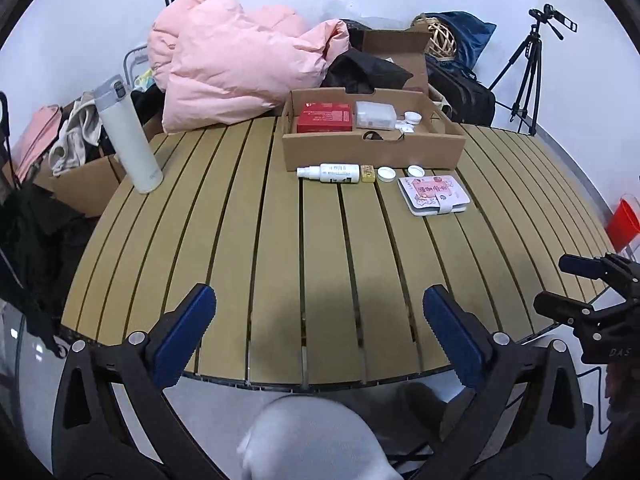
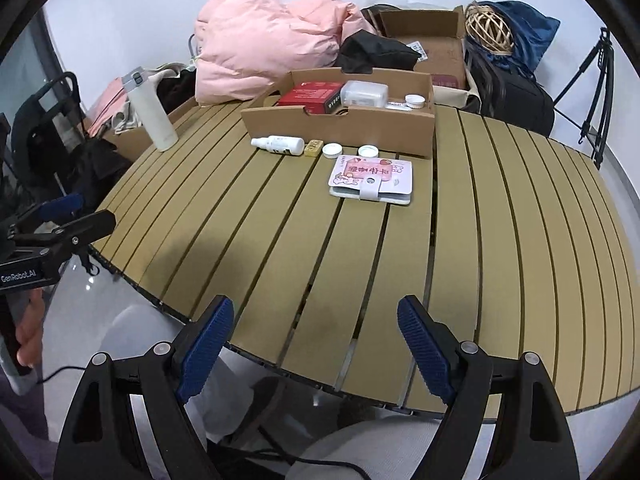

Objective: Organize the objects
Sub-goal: 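Withdraw both grippers from the tray, then reach both grippers to the pink Hello Kitty card on the table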

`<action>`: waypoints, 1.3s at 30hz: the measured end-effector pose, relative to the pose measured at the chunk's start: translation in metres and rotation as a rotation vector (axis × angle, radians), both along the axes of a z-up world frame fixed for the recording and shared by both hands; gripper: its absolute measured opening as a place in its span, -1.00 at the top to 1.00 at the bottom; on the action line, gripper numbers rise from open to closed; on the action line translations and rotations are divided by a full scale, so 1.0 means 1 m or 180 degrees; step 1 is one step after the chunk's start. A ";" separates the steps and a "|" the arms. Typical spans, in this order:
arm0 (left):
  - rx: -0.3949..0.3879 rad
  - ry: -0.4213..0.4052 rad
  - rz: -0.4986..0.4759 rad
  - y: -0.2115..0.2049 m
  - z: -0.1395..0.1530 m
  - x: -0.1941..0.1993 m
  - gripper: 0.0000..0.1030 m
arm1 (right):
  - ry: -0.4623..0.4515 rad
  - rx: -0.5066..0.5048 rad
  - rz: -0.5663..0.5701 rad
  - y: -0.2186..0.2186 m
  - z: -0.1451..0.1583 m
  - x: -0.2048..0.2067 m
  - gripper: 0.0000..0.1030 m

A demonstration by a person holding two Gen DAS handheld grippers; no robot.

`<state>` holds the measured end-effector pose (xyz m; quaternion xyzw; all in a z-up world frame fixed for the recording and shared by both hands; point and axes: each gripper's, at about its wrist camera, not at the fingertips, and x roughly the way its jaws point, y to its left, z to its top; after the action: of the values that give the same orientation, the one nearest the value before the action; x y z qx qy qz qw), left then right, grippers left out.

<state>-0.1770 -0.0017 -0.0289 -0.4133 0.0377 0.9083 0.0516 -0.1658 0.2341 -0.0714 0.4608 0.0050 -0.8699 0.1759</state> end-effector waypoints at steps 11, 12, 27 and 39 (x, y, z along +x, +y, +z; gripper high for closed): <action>0.0247 -0.0082 -0.0244 0.028 -0.033 -0.061 -0.96 | -0.0127 -0.0131 -0.0079 0.015 -0.023 -0.018 -0.69; 0.0288 -0.0109 -0.0356 0.037 -0.038 -0.076 -0.93 | -0.0140 -0.0199 -0.0120 0.018 -0.027 -0.026 -0.69; 0.0730 -0.0805 -0.0304 0.114 -0.128 -0.224 0.05 | -0.0373 -0.0700 -0.0873 0.054 -0.095 -0.202 0.16; 0.0758 -0.0616 -0.0402 0.115 -0.102 -0.190 1.00 | -0.0246 -0.0702 -0.0854 0.050 -0.097 -0.201 0.83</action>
<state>-0.3665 0.1131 -0.1306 -0.4867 -0.0495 0.8573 0.1605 -0.3672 0.2842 -0.1686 0.4684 -0.1587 -0.8625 0.1077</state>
